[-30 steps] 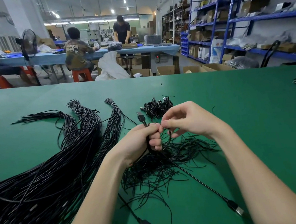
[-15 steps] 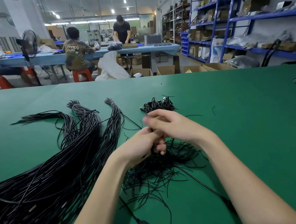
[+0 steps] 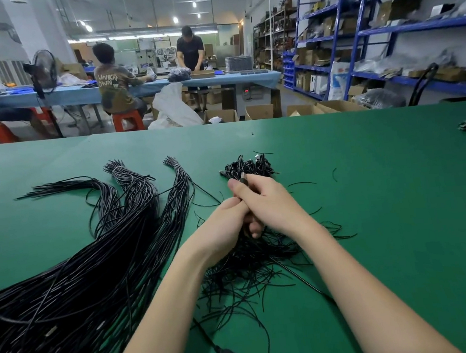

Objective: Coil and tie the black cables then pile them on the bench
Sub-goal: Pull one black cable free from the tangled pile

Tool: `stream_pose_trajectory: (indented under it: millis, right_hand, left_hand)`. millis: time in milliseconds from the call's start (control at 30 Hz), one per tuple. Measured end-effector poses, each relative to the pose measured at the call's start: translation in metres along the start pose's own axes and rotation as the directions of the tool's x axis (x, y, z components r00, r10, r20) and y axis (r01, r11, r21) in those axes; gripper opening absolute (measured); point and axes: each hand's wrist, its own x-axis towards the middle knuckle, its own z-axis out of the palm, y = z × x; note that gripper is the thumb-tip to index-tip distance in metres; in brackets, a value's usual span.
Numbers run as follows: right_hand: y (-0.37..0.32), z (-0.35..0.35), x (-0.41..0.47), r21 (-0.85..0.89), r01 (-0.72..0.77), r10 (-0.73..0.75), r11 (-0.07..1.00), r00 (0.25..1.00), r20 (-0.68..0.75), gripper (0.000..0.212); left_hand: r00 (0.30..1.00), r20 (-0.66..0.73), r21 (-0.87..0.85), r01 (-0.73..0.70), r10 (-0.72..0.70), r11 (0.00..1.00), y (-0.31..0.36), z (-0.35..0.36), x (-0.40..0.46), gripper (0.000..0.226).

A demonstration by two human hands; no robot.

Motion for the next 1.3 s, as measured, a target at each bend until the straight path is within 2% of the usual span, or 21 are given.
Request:
stream_pose_trajectory:
  millis: [100, 167, 200, 267, 333, 433, 533, 667, 733, 800, 867, 967, 1033, 1133, 1300]
  right_hand:
    - [0.003, -0.001, 0.003, 0.095, -0.07, 0.067, 0.993, 0.997, 0.039, 0.039]
    - [0.008, -0.006, 0.005, 0.022, -0.055, 0.055, 0.998, 0.998, -0.005, 0.036]
    - [0.009, -0.008, 0.006, -0.014, -0.036, 0.036, 0.999, 0.999, -0.017, 0.034]
    - [0.007, -0.011, 0.008, 0.01, -0.006, 0.005, 1.0, 0.999, 0.049, 0.025]
    - [0.002, -0.012, 0.008, 0.087, -0.012, 0.0, 0.996, 0.991, 0.136, 0.019]
    - [-0.002, -0.016, 0.005, 0.077, 0.021, -0.039, 0.997, 0.972, 0.231, 0.025]
    - [0.0, -0.018, 0.002, 0.071, 0.058, -0.072, 0.996, 0.972, 0.224, 0.034]
    - [0.004, -0.011, 0.007, -0.067, 0.045, -0.042, 0.997, 0.998, 0.042, 0.041]
    - [0.006, -0.008, 0.01, -0.177, 0.088, -0.102, 0.98, 0.992, -0.072, 0.041]
    - [0.007, -0.005, 0.013, -0.269, 0.118, -0.159, 0.956, 0.978, -0.136, 0.037]
    - [0.006, 0.001, 0.013, -0.247, 0.133, -0.166, 0.96, 0.979, -0.121, 0.033]
    - [0.006, 0.005, 0.013, -0.241, 0.152, -0.179, 0.959, 0.979, -0.097, 0.021]
    - [0.002, -0.002, 0.014, -0.183, 0.128, -0.139, 0.975, 0.989, -0.049, 0.016]
    - [-0.002, -0.013, 0.015, -0.063, 0.038, -0.032, 0.997, 0.995, 0.097, 0.022]
    - [0.0, -0.019, 0.021, -0.068, 0.042, -0.035, 0.997, 0.993, 0.109, 0.029]
  left_hand:
    - [0.999, -0.034, -0.084, 0.038, -0.041, 0.996, -0.001, -0.003, 0.002, 0.016]
    - [0.996, -0.059, -0.104, 0.055, -0.062, 0.993, 0.0, -0.009, 0.003, 0.013]
    - [0.996, -0.054, -0.134, 0.061, -0.068, 0.989, 0.001, -0.012, 0.002, 0.019]
    - [0.996, -0.001, -0.238, 0.086, -0.088, 0.968, 0.003, -0.015, 0.0, 0.033]
    - [0.99, 0.095, -0.271, 0.123, -0.101, 0.955, 0.005, -0.017, -0.004, 0.037]
    - [0.973, 0.203, -0.25, 0.162, -0.112, 0.955, 0.006, -0.018, -0.009, 0.038]
    - [0.964, 0.242, -0.239, 0.171, -0.112, 0.956, 0.007, -0.017, -0.011, 0.033]
    - [0.986, 0.121, -0.251, 0.139, -0.112, 0.958, 0.002, -0.013, -0.005, 0.024]
    - [0.997, 0.004, -0.144, 0.081, -0.082, 0.986, -0.002, -0.011, -0.001, 0.019]
    - [0.996, -0.071, 0.0, 0.058, -0.058, 0.998, -0.004, -0.012, -0.001, 0.025]
    - [0.997, -0.049, -0.006, 0.053, -0.053, 0.999, -0.004, -0.013, -0.001, 0.027]
    - [0.995, 0.002, -0.226, 0.097, -0.099, 0.969, -0.002, -0.012, -0.003, 0.027]
    - [0.993, 0.022, -0.266, 0.117, -0.115, 0.957, 0.001, -0.009, -0.006, 0.029]
    - [0.988, 0.02, -0.28, 0.154, -0.155, 0.948, 0.003, -0.007, -0.008, 0.025]
    - [0.984, 0.016, -0.308, 0.173, -0.176, 0.936, 0.0, -0.007, -0.003, 0.017]
